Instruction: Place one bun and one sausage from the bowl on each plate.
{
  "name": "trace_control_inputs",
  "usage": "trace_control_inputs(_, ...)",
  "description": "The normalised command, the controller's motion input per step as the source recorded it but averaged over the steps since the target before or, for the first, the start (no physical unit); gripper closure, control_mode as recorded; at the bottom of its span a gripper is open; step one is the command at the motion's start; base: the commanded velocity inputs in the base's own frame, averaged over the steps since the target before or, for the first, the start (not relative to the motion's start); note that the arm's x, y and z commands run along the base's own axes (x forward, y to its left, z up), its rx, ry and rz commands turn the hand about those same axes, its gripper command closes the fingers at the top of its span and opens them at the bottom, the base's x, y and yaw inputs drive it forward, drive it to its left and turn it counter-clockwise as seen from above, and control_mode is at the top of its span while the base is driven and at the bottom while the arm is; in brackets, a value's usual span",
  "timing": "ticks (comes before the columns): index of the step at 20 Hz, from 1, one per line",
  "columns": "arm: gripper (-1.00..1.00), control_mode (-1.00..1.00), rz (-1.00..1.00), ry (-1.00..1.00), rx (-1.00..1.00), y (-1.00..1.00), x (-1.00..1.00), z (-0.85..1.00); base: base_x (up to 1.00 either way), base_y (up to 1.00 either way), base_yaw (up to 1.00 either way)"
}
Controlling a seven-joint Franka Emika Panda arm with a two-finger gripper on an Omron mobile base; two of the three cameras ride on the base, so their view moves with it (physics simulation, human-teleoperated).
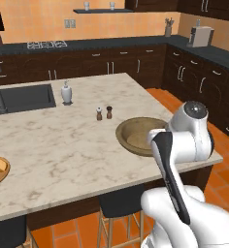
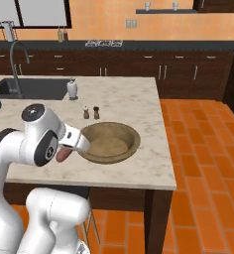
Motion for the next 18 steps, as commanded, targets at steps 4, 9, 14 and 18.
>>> trace_control_inputs(4, 1.00, -1.00, 0.00, 0.00, 0.00, 0.00, 0.00, 0.00, 0.00, 0.00, 0.00)
trace_control_inputs(9, 1.00, 1.00, 0.00, 0.00, 0.00, 0.15, -0.19, 0.00, -0.28, 0.40, 0.01)
trace_control_inputs(14, 1.00, 1.00, 0.00, 0.00, 0.00, 0.00, 0.00, 0.00, -0.64, 1.00, 0.09)
trace_control_inputs(18, 1.00, 1.00, 0.00, 0.00, 0.00, 0.00, 0.00, 0.00, -0.20, 1.00, 0.07)
